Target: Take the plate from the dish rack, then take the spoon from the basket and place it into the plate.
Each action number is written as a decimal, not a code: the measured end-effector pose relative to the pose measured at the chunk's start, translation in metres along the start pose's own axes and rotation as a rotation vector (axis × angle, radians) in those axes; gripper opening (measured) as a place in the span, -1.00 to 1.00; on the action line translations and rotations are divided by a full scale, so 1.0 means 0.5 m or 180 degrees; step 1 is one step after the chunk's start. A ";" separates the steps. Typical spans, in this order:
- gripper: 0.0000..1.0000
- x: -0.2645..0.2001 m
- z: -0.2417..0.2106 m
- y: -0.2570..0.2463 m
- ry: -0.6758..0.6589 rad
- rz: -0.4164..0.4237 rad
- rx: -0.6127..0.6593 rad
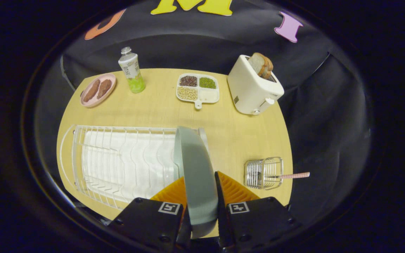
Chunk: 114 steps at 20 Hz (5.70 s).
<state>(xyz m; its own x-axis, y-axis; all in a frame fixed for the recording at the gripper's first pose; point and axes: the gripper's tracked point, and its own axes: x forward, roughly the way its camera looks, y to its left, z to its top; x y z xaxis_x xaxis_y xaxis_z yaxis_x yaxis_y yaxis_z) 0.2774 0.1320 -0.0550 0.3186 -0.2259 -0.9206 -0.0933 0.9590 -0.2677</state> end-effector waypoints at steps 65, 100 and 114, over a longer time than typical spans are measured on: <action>0.44 0.082 -0.480 0.058 -0.0949 0.2106 0.1121; 0.50 0.226 -0.128 -0.461 -0.3031 0.0725 0.0821; -0.80 0.193 -0.110 -0.393 -0.2860 0.1235 0.1019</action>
<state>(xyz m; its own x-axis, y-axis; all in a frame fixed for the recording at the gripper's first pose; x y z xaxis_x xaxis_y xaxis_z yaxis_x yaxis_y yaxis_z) 0.2748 -0.0879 -0.1070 0.9203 0.1945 -0.3395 -0.1266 0.9690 0.2122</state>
